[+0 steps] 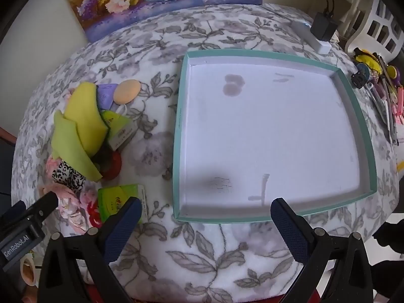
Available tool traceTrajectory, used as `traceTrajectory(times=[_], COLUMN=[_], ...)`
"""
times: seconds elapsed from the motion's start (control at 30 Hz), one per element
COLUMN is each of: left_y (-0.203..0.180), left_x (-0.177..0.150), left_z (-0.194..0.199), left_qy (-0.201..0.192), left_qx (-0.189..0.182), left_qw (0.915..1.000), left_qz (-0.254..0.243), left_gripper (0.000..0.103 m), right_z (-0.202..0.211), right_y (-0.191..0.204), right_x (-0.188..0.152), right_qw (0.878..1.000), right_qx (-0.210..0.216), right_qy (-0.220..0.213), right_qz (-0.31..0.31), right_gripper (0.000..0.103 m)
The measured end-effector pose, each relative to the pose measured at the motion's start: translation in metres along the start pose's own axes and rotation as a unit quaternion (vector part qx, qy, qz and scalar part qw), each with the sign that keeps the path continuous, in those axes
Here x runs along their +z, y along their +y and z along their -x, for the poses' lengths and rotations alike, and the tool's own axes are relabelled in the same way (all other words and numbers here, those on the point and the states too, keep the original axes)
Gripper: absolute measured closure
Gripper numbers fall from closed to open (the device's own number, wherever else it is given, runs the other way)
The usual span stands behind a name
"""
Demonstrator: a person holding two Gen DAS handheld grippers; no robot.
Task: Organize soft objects
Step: 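Move both tools toward the pile of soft items beside the tray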
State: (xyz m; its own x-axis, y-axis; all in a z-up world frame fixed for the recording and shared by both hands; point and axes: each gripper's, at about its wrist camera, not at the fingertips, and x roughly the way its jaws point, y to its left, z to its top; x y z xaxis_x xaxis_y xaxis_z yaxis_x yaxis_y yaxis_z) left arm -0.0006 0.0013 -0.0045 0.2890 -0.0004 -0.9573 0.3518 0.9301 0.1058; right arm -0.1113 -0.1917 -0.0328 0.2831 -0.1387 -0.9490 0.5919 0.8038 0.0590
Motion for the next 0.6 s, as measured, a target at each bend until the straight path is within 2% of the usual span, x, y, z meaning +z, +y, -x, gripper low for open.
traceTrajectory(times=[0.23, 0.6], left_y=[0.0045, 0.0042], left_x=[0.0017, 0.0018], left_z=[-0.0021, -0.0005], left_qy=[0.006, -0.003], left_qx=[-0.017, -0.018], left_qw=[0.9997, 0.9997], left_qz=[0.015, 0.014], left_gripper=[0.0, 0.0], right_z=[0.0026, 0.004], right_y=[0.0044, 0.0058], right_x=[0.0015, 0.0019], right_qw=[1.0, 1.0], right_qx=[0.0, 0.005], right_qy=[-0.009, -0.013], right_qz=[0.008, 0.014], right_gripper=[0.0, 0.0])
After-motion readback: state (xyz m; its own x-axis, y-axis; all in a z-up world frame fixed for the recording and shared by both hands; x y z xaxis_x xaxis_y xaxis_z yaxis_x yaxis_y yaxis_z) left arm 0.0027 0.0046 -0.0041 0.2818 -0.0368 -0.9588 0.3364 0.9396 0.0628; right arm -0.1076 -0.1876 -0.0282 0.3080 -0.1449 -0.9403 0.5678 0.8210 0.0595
